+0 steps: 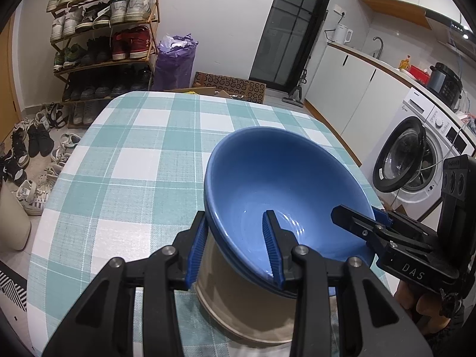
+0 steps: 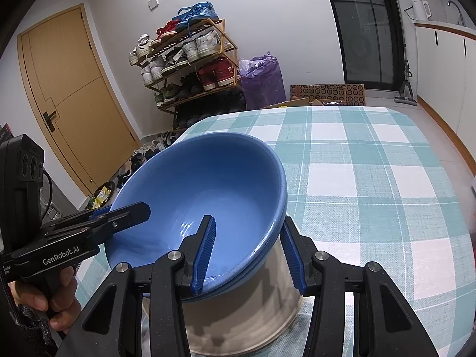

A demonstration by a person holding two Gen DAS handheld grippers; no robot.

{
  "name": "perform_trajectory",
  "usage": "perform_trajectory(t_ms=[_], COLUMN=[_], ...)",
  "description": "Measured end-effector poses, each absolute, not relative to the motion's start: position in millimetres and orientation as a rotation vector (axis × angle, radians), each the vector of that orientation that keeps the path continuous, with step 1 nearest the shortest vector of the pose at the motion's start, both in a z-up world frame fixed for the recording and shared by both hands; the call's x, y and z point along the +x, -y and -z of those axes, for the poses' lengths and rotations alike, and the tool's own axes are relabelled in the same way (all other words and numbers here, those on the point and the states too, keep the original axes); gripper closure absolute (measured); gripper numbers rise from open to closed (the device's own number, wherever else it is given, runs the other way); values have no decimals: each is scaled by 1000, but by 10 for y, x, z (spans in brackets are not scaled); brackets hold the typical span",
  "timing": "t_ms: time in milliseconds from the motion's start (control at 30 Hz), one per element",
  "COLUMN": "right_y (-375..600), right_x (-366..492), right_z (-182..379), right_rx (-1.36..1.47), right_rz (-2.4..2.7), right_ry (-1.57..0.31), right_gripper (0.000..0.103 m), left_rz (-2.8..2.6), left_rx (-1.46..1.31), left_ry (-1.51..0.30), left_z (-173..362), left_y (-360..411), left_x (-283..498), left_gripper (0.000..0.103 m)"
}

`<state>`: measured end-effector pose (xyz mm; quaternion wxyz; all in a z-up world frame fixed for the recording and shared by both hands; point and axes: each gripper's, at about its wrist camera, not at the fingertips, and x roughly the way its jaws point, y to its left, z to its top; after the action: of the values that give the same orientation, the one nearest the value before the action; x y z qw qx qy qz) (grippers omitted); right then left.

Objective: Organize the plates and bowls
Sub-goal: 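Lower the nested blue bowls onto the cream plate stack with both grippers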

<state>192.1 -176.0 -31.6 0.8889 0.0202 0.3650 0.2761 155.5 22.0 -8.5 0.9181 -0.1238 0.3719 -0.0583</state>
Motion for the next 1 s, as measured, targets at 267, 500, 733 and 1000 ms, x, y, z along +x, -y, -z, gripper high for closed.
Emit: perform_trajectory(t_ms=[267,500,733,1000], right_y=[1714,1706,1704,1714], right_x=[1959,1979,1988,2005], right_z=[335,343,345,346], right_rx=[46,50,50,48], right_rz=[-581,-581,-578,-578], right_ry=[-756,-755,-757,-759], right_gripper=[57,57,57,57], left_rz=[115,113,112,111], left_rx=[-251,-242,-234,-226], left_ry=[-762,-761,-762,-764], left_z=[80,68,66,70], left_y=[-232,-213,-186,-183], left_x=[1568,1594,1616,1625], left_gripper=[67,67,67,64])
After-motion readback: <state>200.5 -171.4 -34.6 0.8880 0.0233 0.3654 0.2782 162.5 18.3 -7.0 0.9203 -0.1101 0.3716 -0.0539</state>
